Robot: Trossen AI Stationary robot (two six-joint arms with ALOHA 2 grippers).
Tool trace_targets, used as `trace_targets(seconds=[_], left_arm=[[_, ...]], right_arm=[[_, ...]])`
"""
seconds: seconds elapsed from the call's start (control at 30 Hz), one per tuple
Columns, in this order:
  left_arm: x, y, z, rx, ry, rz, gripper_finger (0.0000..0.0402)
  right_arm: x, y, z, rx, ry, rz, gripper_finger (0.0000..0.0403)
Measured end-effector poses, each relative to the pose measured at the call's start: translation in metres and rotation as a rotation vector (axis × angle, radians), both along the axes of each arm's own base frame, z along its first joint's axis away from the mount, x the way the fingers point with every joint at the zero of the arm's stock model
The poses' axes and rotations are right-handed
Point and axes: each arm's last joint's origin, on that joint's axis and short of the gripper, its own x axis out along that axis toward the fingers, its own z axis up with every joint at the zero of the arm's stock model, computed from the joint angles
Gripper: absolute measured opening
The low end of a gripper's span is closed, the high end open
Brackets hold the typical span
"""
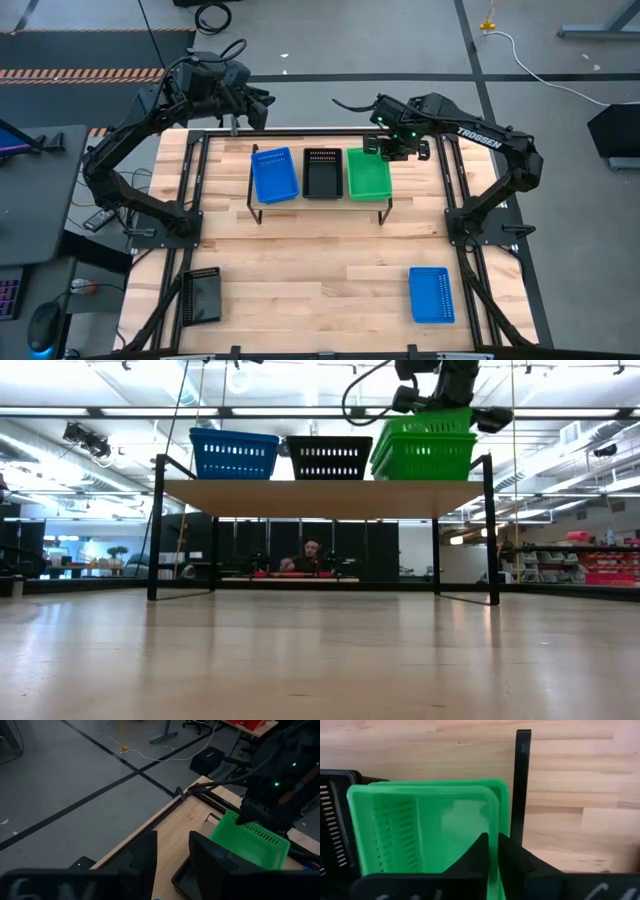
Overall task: Stack baskets on shelf by color
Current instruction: Stack the green bin on top of the green bin on the shelf, then stack the black bin on top of the black bin on the shelf
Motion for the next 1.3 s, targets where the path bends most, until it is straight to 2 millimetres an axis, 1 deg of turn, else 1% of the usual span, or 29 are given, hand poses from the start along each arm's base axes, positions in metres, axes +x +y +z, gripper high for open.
trace_targets(seconds=[0.17,0.37,0.47,0.53,0.63,0.77,0.83,0.93,1.0,1.13,1.3], left_arm=[[-0.001,0.0,-0.002,-0.011,0.018,0.001,0.0119],[-0.001,-0.004,-0.006,-0.035,0.061,-0.012,0.0119],[-0.002,-0.012,-0.008,-0.043,0.096,-0.042,0.0119],[-0.003,-0.019,-0.01,-0.04,0.138,-0.094,0.0119],[-0.007,-0.03,-0.017,-0.078,0.237,-0.177,0.0119],[-0.014,-0.048,-0.027,-0.196,0.352,-0.235,0.0119],[-0.019,-0.059,-0.033,-0.272,0.419,-0.264,0.0119],[-0.026,-0.079,-0.038,-0.367,0.514,-0.299,0.0119],[-0.022,-0.092,-0.04,-0.381,0.515,-0.343,0.0119],[-0.026,-0.122,-0.038,-0.418,0.511,-0.436,0.0119],[-0.027,-0.156,-0.039,-0.483,0.519,-0.463,0.0119]], right_arm=[[0.001,0.0,-0.002,-0.001,-0.007,-0.002,0.007],[-0.006,0.003,0.007,-0.03,-0.052,-0.003,0.0116],[-0.012,0.006,0.014,-0.043,-0.08,0.011,0.0137],[-0.018,0.009,0.021,-0.063,-0.107,0.043,0.015],[-0.027,0.014,0.033,-0.116,-0.18,0.157,0.0163],[-0.038,0.024,0.052,-0.201,-0.324,0.346,0.0165],[-0.044,0.031,0.06,-0.228,-0.377,0.404,0.0165],[-0.053,0.045,0.068,-0.261,-0.409,0.478,0.0165],[-0.058,0.054,0.072,-0.282,-0.423,0.544,0.0165],[-0.064,0.074,0.076,-0.295,-0.45,0.699,0.0165],[-0.066,0.096,0.076,-0.267,-0.465,0.862,0.0165]])
